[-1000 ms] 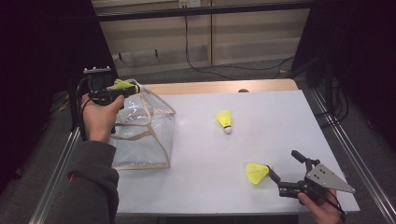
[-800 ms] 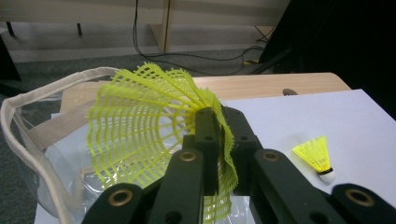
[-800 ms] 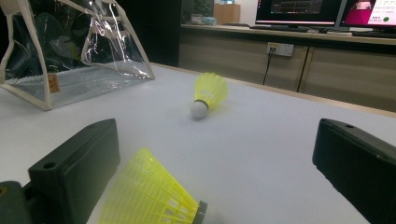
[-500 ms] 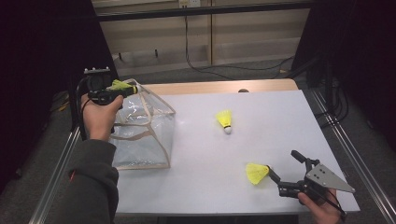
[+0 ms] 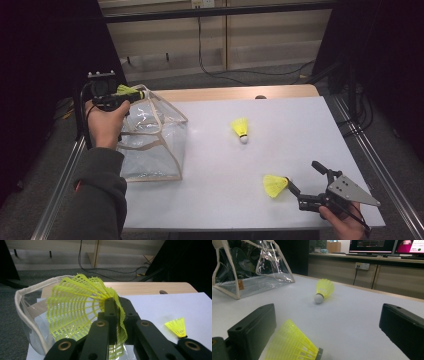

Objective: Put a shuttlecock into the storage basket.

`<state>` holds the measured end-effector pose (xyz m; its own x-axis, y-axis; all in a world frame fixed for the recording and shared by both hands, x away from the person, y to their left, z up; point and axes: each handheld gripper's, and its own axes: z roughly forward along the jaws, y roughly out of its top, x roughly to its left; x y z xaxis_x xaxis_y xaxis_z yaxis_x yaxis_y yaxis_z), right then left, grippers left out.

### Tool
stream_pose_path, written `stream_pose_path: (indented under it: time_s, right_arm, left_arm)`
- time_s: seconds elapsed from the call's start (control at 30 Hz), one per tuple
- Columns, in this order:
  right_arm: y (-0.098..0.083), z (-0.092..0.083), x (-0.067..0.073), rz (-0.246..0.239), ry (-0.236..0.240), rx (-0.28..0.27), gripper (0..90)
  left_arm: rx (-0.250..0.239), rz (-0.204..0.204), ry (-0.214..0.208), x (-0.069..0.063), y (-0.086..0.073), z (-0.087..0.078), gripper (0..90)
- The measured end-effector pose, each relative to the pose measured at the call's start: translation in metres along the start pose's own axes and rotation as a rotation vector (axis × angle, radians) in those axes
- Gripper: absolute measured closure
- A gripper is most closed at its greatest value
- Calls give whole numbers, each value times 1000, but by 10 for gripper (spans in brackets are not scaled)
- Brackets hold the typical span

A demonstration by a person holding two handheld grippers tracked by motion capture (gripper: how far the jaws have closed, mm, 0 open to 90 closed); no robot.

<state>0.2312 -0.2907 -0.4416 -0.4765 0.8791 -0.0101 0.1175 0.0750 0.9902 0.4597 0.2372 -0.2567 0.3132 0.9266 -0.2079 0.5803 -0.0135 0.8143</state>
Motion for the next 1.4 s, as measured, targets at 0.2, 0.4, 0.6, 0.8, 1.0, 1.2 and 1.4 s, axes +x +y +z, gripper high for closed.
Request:
stream_pose_path:
  time_s: [0.2, 0.4, 0.6, 0.8, 1.0, 1.2, 1.4]
  right_arm:
    - [0, 0, 0, 3, 1, 2, 8]
    - [0, 0, 1, 1, 3, 3, 8]
    - [0, 0, 1, 5, 6, 2, 8]
    - [0, 1, 1, 3, 9, 5, 8]
    - [-1, 1, 1, 6, 10, 3, 8]
    - [-1, 1, 1, 6, 11, 5, 8]
    - [-1, 1, 1, 6, 12, 3, 8]
  left_arm:
    - [-1, -3, 6, 2, 1, 0, 857]
    - [4, -7, 24, 4, 1, 3, 856]
    - [15, -8, 46, 6, 2, 5, 854]
    - [17, -1, 58, 8, 2, 9, 852]
    - [20, -13, 74, 11, 2, 11, 845]
    - [14, 8, 85, 10, 1, 13, 774]
    - [13, 13, 55, 6, 1, 11, 751]
